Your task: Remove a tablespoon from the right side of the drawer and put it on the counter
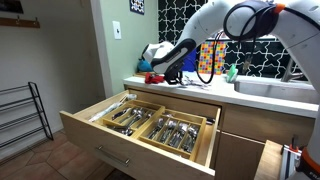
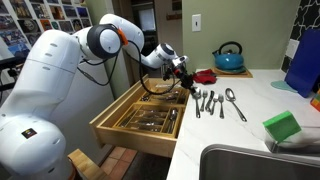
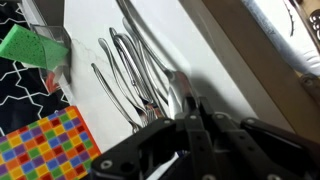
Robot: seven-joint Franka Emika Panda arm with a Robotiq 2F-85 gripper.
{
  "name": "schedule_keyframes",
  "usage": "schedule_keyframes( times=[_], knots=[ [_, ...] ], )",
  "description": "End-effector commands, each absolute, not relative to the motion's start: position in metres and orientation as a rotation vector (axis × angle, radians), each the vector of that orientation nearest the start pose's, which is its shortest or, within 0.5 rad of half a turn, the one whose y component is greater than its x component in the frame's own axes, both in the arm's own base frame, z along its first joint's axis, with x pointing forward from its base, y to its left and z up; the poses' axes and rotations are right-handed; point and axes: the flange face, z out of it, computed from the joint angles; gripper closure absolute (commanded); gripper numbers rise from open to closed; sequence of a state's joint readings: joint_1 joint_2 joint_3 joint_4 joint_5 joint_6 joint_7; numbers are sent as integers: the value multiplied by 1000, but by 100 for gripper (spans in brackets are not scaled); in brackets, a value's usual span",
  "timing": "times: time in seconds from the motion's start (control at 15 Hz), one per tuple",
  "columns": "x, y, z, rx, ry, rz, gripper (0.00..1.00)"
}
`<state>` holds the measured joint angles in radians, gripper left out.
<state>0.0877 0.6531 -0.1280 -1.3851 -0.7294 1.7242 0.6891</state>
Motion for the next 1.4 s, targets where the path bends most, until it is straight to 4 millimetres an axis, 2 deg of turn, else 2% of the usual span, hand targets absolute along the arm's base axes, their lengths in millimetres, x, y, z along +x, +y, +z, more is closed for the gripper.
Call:
schedule_keyframes(
  times=[0.0, 0.2, 0.27, 0.33, 0.4, 0.53, 0.93, 1.0, 1.2, 1.33],
  knots=[
    [702, -77, 330, 2252, -589, -44, 94],
    [703, -81, 331, 2247, -605, -41, 93],
    [703, -81, 331, 2245, -611, -39, 76],
    [704, -82, 331, 2245, -615, -38, 68],
    [704, -82, 331, 2243, -620, -38, 65],
    [705, -82, 331, 2240, -625, -33, 52],
    [703, -78, 338, 2252, -646, -34, 6],
    [701, -75, 341, 2261, -650, -39, 1],
    [689, -51, 354, 2325, -675, -84, 0],
    [676, -24, 365, 2395, -652, -106, 0]
  ],
)
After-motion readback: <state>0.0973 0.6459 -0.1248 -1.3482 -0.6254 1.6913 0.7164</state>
